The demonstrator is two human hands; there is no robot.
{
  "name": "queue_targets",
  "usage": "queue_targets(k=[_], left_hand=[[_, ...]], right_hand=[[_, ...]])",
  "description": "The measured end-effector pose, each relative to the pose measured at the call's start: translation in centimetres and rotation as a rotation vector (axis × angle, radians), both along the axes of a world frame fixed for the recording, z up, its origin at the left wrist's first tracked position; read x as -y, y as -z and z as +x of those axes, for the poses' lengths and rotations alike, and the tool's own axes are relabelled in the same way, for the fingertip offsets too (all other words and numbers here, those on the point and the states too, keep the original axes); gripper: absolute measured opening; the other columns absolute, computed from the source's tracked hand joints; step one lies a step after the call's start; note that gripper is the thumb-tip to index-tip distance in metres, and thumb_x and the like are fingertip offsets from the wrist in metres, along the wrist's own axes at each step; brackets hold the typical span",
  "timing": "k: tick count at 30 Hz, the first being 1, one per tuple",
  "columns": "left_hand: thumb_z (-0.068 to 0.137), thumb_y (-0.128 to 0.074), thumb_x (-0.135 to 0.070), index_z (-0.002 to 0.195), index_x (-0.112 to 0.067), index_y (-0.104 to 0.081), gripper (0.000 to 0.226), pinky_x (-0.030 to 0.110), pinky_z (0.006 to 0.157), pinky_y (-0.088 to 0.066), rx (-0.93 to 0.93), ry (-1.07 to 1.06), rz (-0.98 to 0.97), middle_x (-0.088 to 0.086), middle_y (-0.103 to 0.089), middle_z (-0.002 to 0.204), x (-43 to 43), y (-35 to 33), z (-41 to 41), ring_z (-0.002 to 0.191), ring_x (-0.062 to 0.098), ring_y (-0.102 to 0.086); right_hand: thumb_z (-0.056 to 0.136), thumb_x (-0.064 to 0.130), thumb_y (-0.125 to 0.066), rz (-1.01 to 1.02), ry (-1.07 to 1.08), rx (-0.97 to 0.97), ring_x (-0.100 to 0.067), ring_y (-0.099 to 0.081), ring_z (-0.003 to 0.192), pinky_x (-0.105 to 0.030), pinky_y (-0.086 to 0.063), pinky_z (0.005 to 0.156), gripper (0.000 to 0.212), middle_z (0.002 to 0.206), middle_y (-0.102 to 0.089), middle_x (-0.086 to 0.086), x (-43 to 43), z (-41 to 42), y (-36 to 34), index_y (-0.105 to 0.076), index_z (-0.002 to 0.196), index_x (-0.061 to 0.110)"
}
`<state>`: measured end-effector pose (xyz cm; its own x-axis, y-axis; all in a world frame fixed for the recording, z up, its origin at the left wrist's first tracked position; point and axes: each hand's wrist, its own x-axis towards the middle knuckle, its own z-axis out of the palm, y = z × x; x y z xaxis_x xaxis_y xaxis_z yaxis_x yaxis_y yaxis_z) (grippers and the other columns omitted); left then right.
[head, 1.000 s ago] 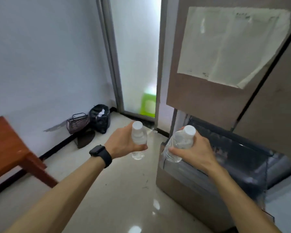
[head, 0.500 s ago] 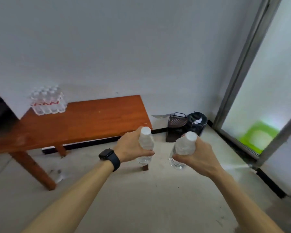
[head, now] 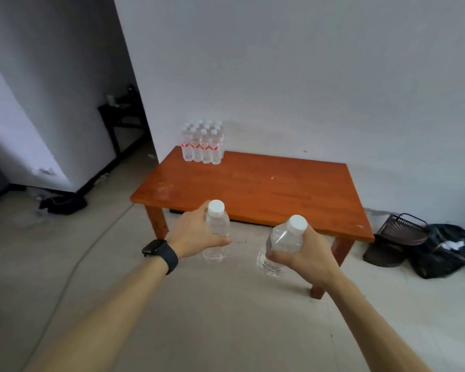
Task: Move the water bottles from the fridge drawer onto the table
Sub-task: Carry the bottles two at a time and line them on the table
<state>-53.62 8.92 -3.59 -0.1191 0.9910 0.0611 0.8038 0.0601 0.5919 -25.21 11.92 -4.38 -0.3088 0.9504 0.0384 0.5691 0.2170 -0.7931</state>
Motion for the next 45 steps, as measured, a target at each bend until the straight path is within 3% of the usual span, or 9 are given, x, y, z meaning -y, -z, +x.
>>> queue_targets(k=[5,14,17,21,31,37,40,42,45], left_hand=[[0.060,-0.072,-0.069,0.102,-0.042,-0.049,0.055,0.032,0.067,-0.059,-0.023,-0.104,-0.056,-0.014,-0.065,0.082,-2.6,2.3,-7.0,0.075,0.006,-0.066],[0.060,-0.074,-0.068,0.106,-0.037,-0.052,0.059,0.037,0.075,-0.060,-0.019,-0.153,-0.103,-0.015,-0.064,0.090,-14.6,5.3,-16.7,0.086,0.013,-0.067],[0.059,-0.068,-0.068,0.101,-0.035,-0.049,0.056,0.040,0.079,-0.061,-0.014,-0.168,-0.131,-0.013,-0.058,0.083,-19.8,5.3,-19.4,0.088,0.020,-0.068],[0.065,-0.080,-0.063,0.116,-0.038,-0.048,0.065,0.039,0.086,-0.058,0.047,-0.167,-0.126,-0.016,-0.064,0.100,-25.7,5.4,-22.8,0.096,0.012,-0.065],[0.070,-0.085,-0.053,0.127,-0.034,-0.046,0.072,0.036,0.089,-0.057,0.112,-0.111,-0.211,-0.014,-0.064,0.110,-38.9,9.6,-32.2,0.101,0.012,-0.064],[0.070,-0.089,-0.045,0.135,-0.025,-0.039,0.084,0.029,0.082,-0.054,0.176,-0.109,-0.275,-0.008,-0.060,0.115,-47.5,12.9,-39.0,0.100,0.014,-0.061],[0.071,-0.089,-0.041,0.132,-0.021,-0.043,0.079,0.031,0.085,-0.056,0.224,-0.071,-0.310,-0.006,-0.063,0.116,-51.5,13.9,-42.2,0.102,0.016,-0.064],[0.072,-0.089,-0.038,0.133,-0.019,-0.046,0.078,0.034,0.090,-0.057,0.253,-0.030,-0.317,-0.003,-0.065,0.119,-54.1,14.4,-43.8,0.108,0.018,-0.065],[0.074,-0.087,-0.040,0.134,-0.022,-0.048,0.074,0.038,0.093,-0.057,0.269,-0.019,-0.308,-0.004,-0.066,0.121,-57.2,15.2,-45.5,0.110,0.017,-0.065]], right_hand=[[0.055,0.055,-0.084,-0.024,-0.050,0.013,-0.002,-0.065,0.085,-0.021,-0.050,0.067,0.058,0.095,-0.069,0.016,-4.8,-6.5,1.4,-0.059,0.104,0.037],[0.055,0.052,-0.082,-0.068,-0.113,0.014,-0.008,-0.066,0.087,-0.029,-0.057,0.072,0.059,0.097,-0.068,0.012,-18.9,-17.1,3.6,-0.054,0.104,0.036],[0.056,0.052,-0.081,-0.094,-0.115,0.023,-0.009,-0.067,0.086,-0.031,-0.059,0.072,0.060,0.096,-0.067,0.012,-24.2,-20.4,4.4,-0.051,0.106,0.038],[0.055,0.056,-0.078,-0.128,-0.108,0.032,-0.008,-0.069,0.084,-0.032,-0.061,0.073,0.060,0.095,-0.068,0.012,-30.6,-24.5,5.6,-0.052,0.105,0.038],[0.063,0.051,-0.086,-0.200,-0.085,0.169,-0.014,-0.067,0.091,-0.039,-0.061,0.081,0.068,0.100,-0.062,0.016,-43.2,-37.4,11.0,-0.044,0.114,0.037],[0.066,0.048,-0.088,-0.276,-0.045,0.207,-0.015,-0.065,0.109,-0.041,-0.057,0.093,0.068,0.113,-0.062,0.016,-49.6,-45.6,14.5,-0.045,0.118,0.039],[0.067,0.048,-0.087,-0.260,-0.034,0.306,-0.018,-0.049,0.129,-0.042,-0.049,0.100,0.072,0.133,-0.055,0.011,-52.2,-48.9,15.1,-0.048,0.126,0.037],[0.068,0.047,-0.087,-0.272,0.004,0.326,-0.020,-0.041,0.135,-0.042,-0.047,0.099,0.076,0.140,-0.049,0.008,-53.8,-50.8,15.4,-0.047,0.131,0.036],[0.069,0.049,-0.086,-0.311,0.064,0.363,-0.024,-0.047,0.131,-0.042,-0.050,0.095,0.078,0.142,-0.048,0.002,-55.9,-53.0,15.7,-0.044,0.133,0.037]])
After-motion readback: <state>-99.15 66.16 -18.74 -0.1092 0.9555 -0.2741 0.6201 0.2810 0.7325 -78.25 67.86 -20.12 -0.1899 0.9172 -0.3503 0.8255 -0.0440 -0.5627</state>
